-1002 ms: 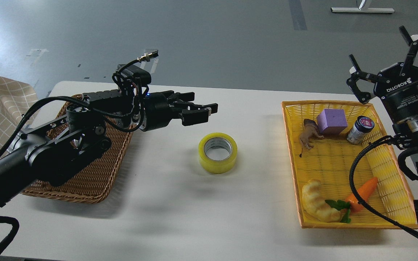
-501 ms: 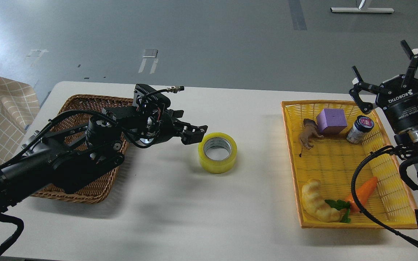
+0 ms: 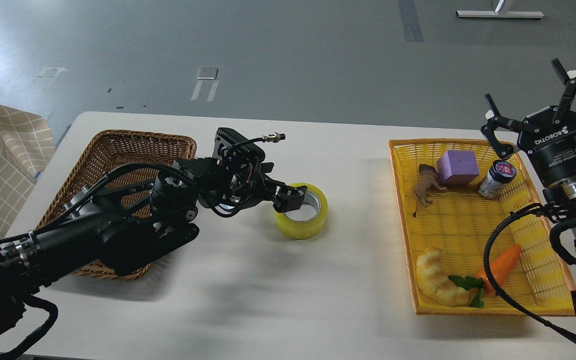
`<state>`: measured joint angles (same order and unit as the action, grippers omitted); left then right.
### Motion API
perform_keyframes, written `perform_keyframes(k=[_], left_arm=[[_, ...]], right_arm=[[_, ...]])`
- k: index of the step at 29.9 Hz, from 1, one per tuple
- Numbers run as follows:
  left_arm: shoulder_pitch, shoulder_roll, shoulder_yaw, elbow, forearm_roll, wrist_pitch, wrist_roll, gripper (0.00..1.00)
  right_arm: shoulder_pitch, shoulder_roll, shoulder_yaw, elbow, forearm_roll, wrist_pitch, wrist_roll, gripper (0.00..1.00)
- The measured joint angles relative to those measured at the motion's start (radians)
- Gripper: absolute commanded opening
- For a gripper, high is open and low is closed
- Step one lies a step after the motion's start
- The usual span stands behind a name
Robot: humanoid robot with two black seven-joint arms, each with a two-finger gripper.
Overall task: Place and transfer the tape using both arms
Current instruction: 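Swing the left gripper toward the tape roll on the table, then grip the tape roll's rim with the left gripper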
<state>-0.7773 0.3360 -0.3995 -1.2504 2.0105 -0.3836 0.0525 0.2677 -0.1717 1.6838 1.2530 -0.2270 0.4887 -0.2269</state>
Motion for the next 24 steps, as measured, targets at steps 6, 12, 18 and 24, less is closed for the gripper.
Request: perform_keyframes(k=[6,12,18,24], left_arm=[[0.007,-0.004,0.013,0.02,-0.001,0.0,0.002,0.85],[0.007,-0.005,0.023,0.049,-0.004,0.0,0.003,0.75],[0.008,-0.006,0.024,0.055,-0.007,0.0,0.001,0.57],[0.011,-0.028,0.025,0.057,-0.01,-0.004,-0.001,0.57]], right_arm=[[0.001,0.0,0.0,-0.001,0.0,0.0,0.0,1.0],[-0.001,0.0,0.0,-0.001,0.0,0.0,0.0,1.0],[-0.001,0.0,0.0,-0.001,0.0,0.0,0.0,1.0],[-0.001,0.0,-0.001,-0.001,0.0,0.0,0.0,1.0]])
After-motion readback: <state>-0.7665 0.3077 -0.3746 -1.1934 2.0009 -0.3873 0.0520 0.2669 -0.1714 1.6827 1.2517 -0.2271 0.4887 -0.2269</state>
